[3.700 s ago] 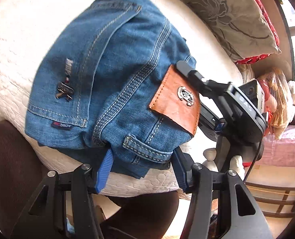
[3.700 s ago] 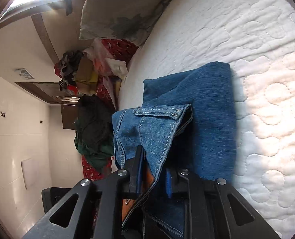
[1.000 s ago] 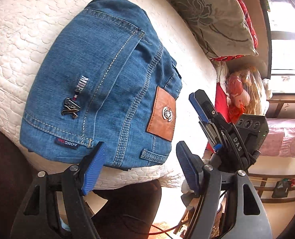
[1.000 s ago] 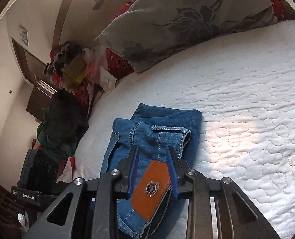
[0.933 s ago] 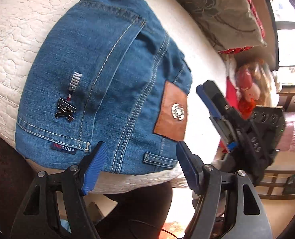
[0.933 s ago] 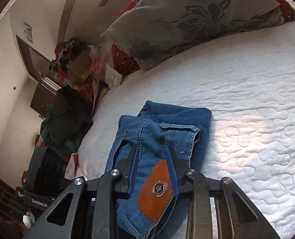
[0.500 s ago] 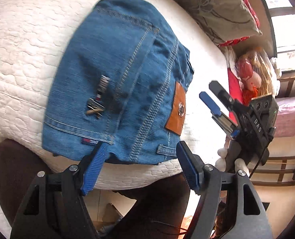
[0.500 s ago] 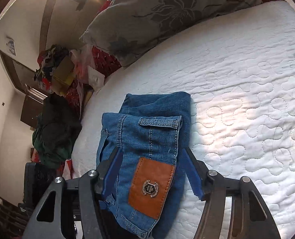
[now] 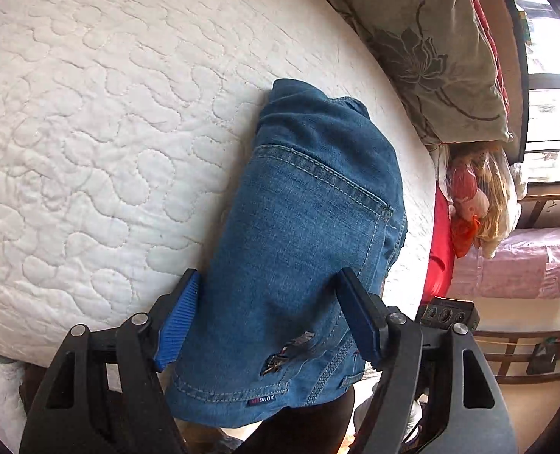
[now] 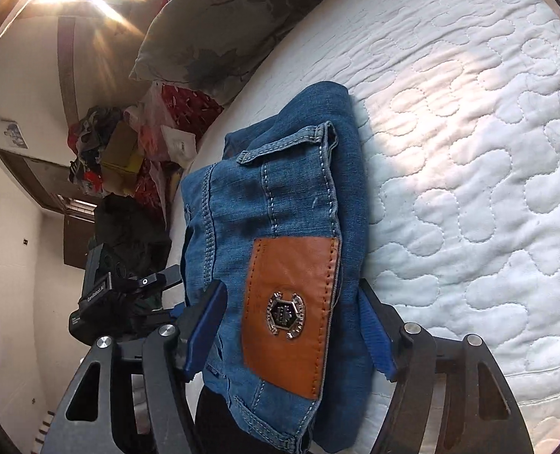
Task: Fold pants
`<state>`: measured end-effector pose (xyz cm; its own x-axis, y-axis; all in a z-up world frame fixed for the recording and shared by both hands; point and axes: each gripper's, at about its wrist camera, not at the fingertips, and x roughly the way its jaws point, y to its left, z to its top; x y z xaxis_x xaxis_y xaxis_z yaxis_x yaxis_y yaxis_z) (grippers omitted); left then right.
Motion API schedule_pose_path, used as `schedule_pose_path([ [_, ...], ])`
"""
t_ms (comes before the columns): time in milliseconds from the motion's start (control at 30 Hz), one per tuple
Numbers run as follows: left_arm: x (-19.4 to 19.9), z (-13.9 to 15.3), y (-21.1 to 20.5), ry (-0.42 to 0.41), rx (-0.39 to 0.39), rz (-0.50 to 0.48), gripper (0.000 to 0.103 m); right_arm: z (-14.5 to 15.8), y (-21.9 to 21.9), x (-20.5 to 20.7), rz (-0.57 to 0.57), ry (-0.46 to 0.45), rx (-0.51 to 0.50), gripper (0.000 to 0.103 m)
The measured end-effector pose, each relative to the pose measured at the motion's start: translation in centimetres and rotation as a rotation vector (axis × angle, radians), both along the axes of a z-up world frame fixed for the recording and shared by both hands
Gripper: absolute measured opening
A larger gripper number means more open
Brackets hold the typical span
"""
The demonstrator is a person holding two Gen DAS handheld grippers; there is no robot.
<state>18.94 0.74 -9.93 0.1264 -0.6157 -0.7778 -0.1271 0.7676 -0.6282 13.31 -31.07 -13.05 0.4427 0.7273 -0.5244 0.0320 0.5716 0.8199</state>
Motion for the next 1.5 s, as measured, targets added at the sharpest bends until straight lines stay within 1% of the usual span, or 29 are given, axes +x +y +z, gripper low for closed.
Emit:
schedule_pose_path([
  [67, 0.5, -0.5, -1.0, 0.009, -0.02, -0.016, 0.084, -0.3, 0.4, 0.2, 0.014, -0.001, 0.01, 0.07],
  [100, 0.5, -0.6, -1.2, 0.004, -0.02, -0.017, 0.085, -0.7, 0.4, 0.3, 0.016, 0.0, 0.017, 0.07],
  [167, 0.7, -0.4, -1.9, -0.008, -0.015, -0.037, 0.093, -1.2, 0.1, 0.2, 0.017, -0.006, 0.042, 0.069],
  [200, 0.6, -0.4, -2.1, -0.014, -0.011, -0.047, 0.095, -1.3, 0.0, 0.2, 0.018, -0.01, 0.049, 0.069],
  [233, 0.5, -0.3, -2.3, -0.021, -0.009, -0.053, 0.1, -1.2, 0.0, 0.1, 0.021, -0.015, 0.045, 0.069],
  [267, 0.5, -0.3, -2.6, -0.03, -0.011, -0.058, 0.103, -1.1, 0.1, 0.0, 0.021, -0.023, 0.035, 0.069],
  [333, 0.4, -0.2, -3.0, -0.041, 0.021, -0.062, 0.103, -0.9, 0.5, -0.4, 0.012, -0.046, 0.012, 0.071],
  [400, 0.3, -0.1, -3.2, -0.054, 0.037, -0.062, 0.103, -0.6, 0.9, -0.7, 0.005, -0.058, -0.01, 0.074],
  [500, 0.1, 0.0, -3.0, -0.062, 0.036, -0.053, 0.103, -0.1, 1.4, -0.4, 0.012, -0.038, -0.056, 0.075],
  [533, 0.0, 0.0, -2.8, -0.063, 0.039, -0.048, 0.103, 0.0, 1.5, -0.3, 0.001, -0.025, -0.069, 0.07],
  [567, -0.1, 0.1, -2.8, -0.066, 0.046, -0.038, 0.103, 0.2, 1.5, -0.4, -0.012, -0.018, -0.095, 0.059],
  [600, -0.3, 0.3, -2.8, -0.072, 0.063, -0.018, 0.102, 0.4, 1.7, -0.5, -0.017, -0.022, -0.136, 0.055],
  [667, -0.6, 1.0, -3.4, -0.098, 0.131, 0.01, 0.086, 1.1, 2.2, -0.7, -0.002, -0.056, -0.194, 0.044],
  [700, -0.9, 1.4, -3.7, -0.122, 0.157, 0.003, 0.081, 1.3, 2.4, -0.8, -0.001, -0.064, -0.215, 0.043],
  [767, -1.4, 2.2, -4.1, -0.162, 0.194, -0.008, 0.068, 2.0, 3.0, -0.9, 0.003, -0.076, -0.27, 0.041],
  [800, -1.6, 2.5, -4.2, -0.176, 0.203, -0.013, 0.064, 2.4, 3.3, -0.9, 0.007, -0.084, -0.3, 0.04],
  [867, -2.0, 3.2, -3.8, -0.195, 0.203, -0.015, 0.054, 3.2, 3.9, -1.0, 0.015, -0.105, -0.333, 0.04],
  [933, -2.0, 3.8, -3.2, -0.203, 0.184, -0.008, 0.051, 3.9, 4.2, -1.1, 0.009, -0.12, -0.333, 0.04],
  [1000, -2.1, 4.5, -2.6, -0.219, 0.178, 0.007, 0.051, 4.5, 4.5, -1.1, 0.007, -0.132, -0.323, 0.04],
  [1200, -1.7, 7.4, -0.1, -0.307, 0.211, 0.064, 0.051, 7.2, 8.0, 0.1, 0.059, -0.2, -0.356, 0.04],
  [1300, -0.8, 8.7, 2.1, -0.346, 0.229, 0.116, 0.051, 9.2, 10.4, 1.5, 0.077, -0.272, -0.375, 0.04],
  [1367, 0.1, 9.1, 3.7, -0.364, 0.249, 0.154, 0.051, 10.3, 12.2, 2.7, 0.09, -0.312, -0.389, 0.041],
  [1433, 1.3, 9.0, 4.9, -0.383, 0.296, 0.18, 0.051, 10.4, 13.9, 4.1, 0.107, -0.332, -0.398, 0.043],
  [1467, 2.0, 8.4, 5.4, -0.376, 0.332, 0.193, 0.051, 9.8, 14.9, 4.8, 0.121, -0.326, -0.418, 0.045],
  [1500, 2.9, 7.4, 6.0, -0.342, 0.363, 0.201, 0.051, 8.7, 15.7, 5.8, 0.147, -0.284, -0.44, 0.046],
])
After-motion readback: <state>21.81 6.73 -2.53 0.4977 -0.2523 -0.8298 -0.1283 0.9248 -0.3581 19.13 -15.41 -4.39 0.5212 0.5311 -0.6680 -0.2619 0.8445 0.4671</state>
